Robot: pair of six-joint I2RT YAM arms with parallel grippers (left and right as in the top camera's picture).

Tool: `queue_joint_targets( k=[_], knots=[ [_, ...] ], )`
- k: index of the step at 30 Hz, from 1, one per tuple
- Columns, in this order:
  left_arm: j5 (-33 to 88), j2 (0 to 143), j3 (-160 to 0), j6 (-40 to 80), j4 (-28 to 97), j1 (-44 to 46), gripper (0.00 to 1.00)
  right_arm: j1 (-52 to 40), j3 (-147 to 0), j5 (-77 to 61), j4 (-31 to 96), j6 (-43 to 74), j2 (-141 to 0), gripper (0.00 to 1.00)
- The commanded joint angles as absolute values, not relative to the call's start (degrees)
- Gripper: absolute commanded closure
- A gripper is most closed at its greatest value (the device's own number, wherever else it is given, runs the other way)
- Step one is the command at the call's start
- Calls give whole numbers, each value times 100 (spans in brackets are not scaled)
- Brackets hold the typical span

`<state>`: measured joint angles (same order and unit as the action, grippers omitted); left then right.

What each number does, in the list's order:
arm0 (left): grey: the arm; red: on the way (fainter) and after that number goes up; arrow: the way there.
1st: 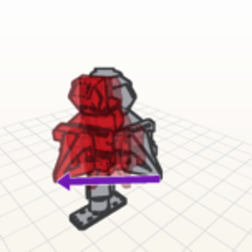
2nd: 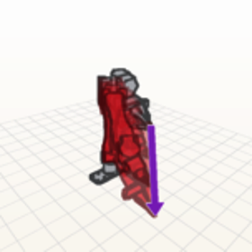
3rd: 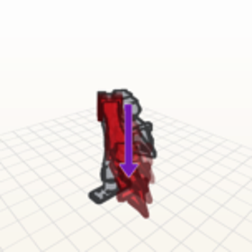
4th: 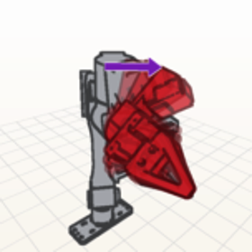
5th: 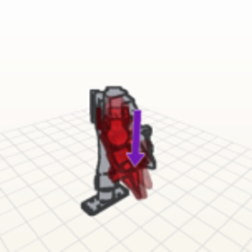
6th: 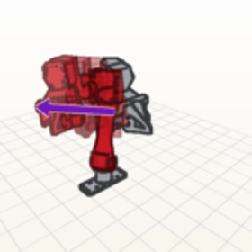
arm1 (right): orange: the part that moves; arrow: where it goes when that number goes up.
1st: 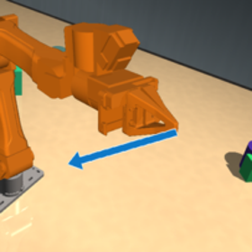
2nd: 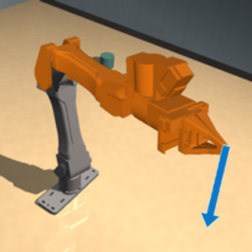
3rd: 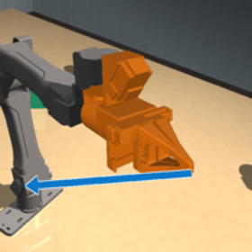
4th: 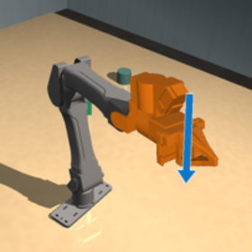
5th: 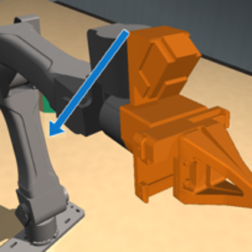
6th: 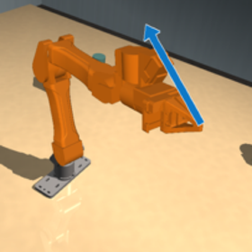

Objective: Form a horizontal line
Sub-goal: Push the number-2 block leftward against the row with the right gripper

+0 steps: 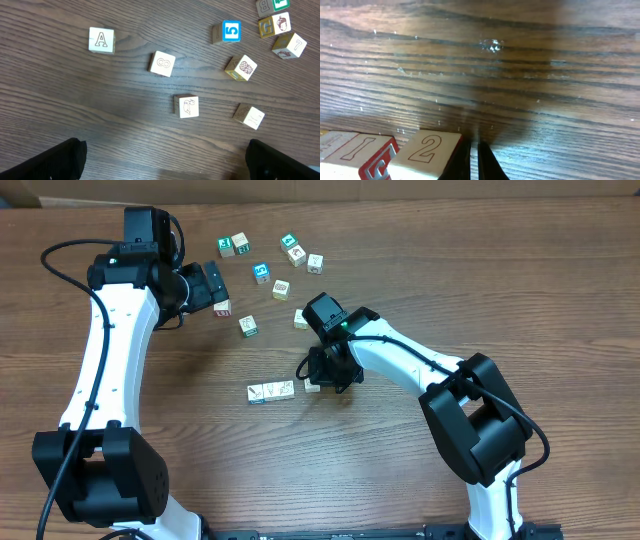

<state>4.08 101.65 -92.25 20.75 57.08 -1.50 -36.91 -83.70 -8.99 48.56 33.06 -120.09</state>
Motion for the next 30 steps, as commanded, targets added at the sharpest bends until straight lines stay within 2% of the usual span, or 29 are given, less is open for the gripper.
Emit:
queue_joint_targets(
  k=[1, 30],
  knots=[
    [408, 10156, -9303, 2034, 5697, -148, 1, -3712, -8335, -915, 4814, 3319, -11963, 96],
    [408, 10156, -9303, 2034, 5697, -148, 0, -3896, -8335, -1125, 4696, 3317, -11963, 95]
  ],
)
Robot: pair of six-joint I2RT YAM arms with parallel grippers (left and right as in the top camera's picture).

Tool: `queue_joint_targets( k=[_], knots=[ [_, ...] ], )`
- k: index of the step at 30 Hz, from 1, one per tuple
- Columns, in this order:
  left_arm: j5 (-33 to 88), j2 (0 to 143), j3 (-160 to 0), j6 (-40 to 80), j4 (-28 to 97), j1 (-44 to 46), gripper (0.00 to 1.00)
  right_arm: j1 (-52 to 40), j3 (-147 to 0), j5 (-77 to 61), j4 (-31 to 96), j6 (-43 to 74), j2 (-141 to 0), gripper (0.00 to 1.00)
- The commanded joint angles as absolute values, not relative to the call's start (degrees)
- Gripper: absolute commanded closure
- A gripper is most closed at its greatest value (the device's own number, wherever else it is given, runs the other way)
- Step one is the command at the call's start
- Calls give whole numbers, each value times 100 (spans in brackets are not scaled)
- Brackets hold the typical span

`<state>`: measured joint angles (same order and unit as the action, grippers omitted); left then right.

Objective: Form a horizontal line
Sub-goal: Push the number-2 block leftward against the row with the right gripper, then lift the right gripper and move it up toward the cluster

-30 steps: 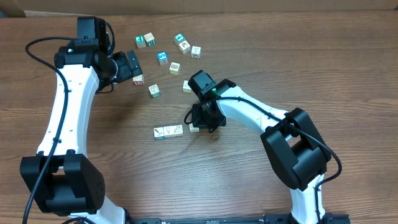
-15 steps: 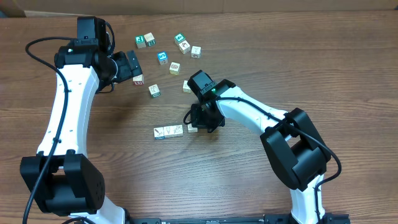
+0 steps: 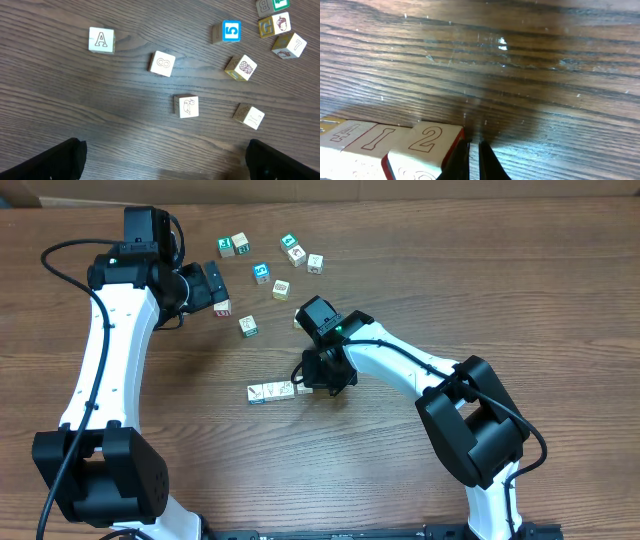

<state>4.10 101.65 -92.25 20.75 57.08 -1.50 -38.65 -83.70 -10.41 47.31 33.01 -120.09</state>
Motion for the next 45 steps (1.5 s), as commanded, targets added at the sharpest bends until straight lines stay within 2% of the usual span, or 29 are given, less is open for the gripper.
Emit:
queue_joint_targets(
  k=[1, 45],
  knots=[
    [410, 10156, -9303, 2034, 5697, -148, 0, -3896, -8335, -1125, 4700, 3317, -11963, 95],
    [410, 10156, -9303, 2034, 5697, -148, 0, -3916, -8335, -1004, 4558, 3256, -11963, 91]
  ],
)
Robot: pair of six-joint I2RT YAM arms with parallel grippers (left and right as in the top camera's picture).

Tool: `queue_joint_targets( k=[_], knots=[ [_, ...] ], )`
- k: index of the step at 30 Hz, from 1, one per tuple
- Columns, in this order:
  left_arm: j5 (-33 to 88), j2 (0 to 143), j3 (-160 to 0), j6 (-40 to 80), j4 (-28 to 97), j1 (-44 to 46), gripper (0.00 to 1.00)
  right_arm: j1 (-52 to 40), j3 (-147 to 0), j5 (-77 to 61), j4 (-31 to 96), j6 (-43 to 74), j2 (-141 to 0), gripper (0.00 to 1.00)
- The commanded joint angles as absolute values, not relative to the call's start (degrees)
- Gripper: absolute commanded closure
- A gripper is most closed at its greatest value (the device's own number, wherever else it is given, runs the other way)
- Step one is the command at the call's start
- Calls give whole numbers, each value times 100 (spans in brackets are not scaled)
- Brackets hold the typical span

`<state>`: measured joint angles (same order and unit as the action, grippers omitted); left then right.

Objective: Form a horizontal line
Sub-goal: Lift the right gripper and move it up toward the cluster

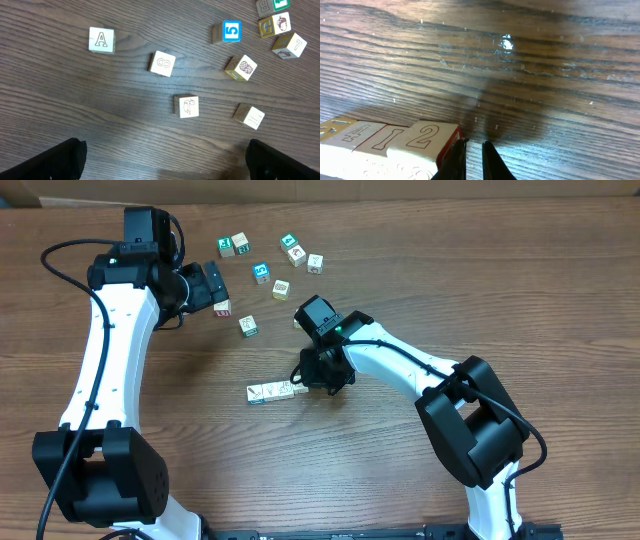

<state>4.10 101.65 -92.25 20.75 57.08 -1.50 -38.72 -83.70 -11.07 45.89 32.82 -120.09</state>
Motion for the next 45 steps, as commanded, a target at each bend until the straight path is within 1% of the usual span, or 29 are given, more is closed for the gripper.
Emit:
queue_joint_targets(
  k=[1, 4, 9, 12, 14, 22, 27, 31, 37, 45],
  knots=[
    [408, 10156, -9303, 2034, 5697, -148, 1, -3916, -8335, -1002, 4563, 3256, -11963, 91],
    [408, 10156, -9303, 2034, 5697, -148, 0, -3916, -8335, -930, 4567, 3253, -11963, 91],
    [408, 10156, -9303, 2034, 5697, -148, 0, -3804, -8337, -388, 4497, 3253, -11963, 91],
    [408, 10156, -9303, 2034, 5697, -148, 0, -3658, -8337, -405, 4294, 3144, -11963, 92],
    [410, 10156, -9303, 2034, 5697, -148, 0, -3607, -8337, -414, 4123, 2987, -11963, 96],
    [408, 10156, -9303, 2034, 5697, -148, 0, -3594, -8534, -392, 3586, 2952, -11963, 96],
    [408, 10156, -9303, 2034, 5697, -148, 1, -3594, -9419, -298, 4362, 2950, -11963, 96],
    [408, 10156, -9303, 2034, 5697, -148, 1, -3601, -9922, -281, 4748, 2810, -11963, 96],
    [408, 10156, -9303, 2034, 5697, -148, 1, -3664, -9974, -283, 4987, 2801, -11987, 96],
    [408, 10156, -9303, 2034, 5697, -148, 0, -4005, -9970, -121, 5011, 2801, -12101, 96]
  ],
)
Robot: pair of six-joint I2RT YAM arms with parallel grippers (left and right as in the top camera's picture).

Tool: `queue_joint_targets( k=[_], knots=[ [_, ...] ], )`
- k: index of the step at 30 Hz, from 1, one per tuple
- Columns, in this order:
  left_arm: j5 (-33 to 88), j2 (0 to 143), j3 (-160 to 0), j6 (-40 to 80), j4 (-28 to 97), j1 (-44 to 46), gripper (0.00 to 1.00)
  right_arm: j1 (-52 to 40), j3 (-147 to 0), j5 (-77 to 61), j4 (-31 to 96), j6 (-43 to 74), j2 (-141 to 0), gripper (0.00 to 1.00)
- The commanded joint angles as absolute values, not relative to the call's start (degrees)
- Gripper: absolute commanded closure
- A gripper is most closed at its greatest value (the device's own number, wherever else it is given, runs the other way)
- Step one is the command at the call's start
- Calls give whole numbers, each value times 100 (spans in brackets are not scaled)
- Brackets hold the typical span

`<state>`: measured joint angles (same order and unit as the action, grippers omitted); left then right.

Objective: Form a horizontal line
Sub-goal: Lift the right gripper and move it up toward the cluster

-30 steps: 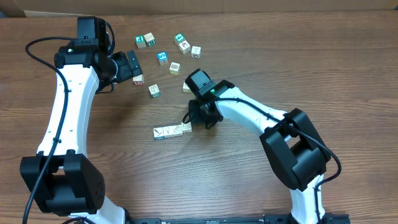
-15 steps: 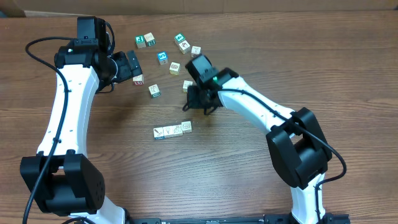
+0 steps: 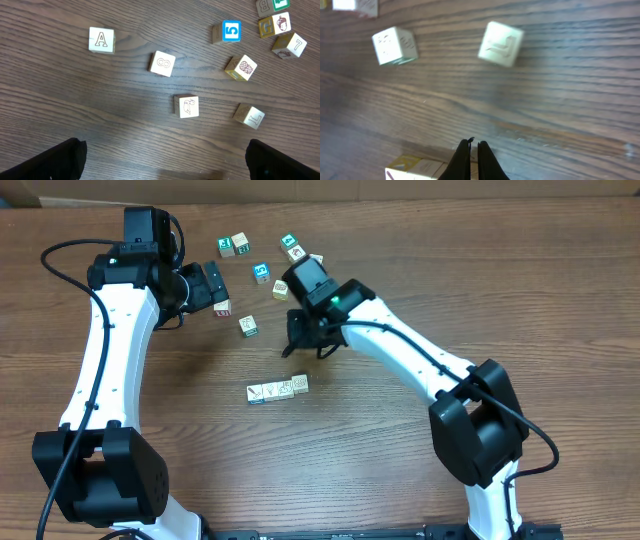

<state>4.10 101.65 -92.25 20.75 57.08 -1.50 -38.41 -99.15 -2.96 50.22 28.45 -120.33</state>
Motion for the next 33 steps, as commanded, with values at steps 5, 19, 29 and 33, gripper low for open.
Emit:
queue_joint_targets(
  k=[5, 19, 29, 33],
  knots=[
    [408, 10156, -9303, 2034, 5697, -148, 0, -4123, -9970, 137, 5002, 2801, -12245, 96],
    [408, 10156, -9303, 2034, 5697, -148, 0, -4233, -9939, 145, 5004, 2803, -12645, 96],
    [408, 10156, -9303, 2034, 5697, -148, 0, -4239, -9937, 119, 4974, 2803, -12910, 96],
    [408, 10156, -9303, 2034, 5697, -148, 1, -4239, -9937, -148, 4978, 2803, -12910, 96]
  ],
)
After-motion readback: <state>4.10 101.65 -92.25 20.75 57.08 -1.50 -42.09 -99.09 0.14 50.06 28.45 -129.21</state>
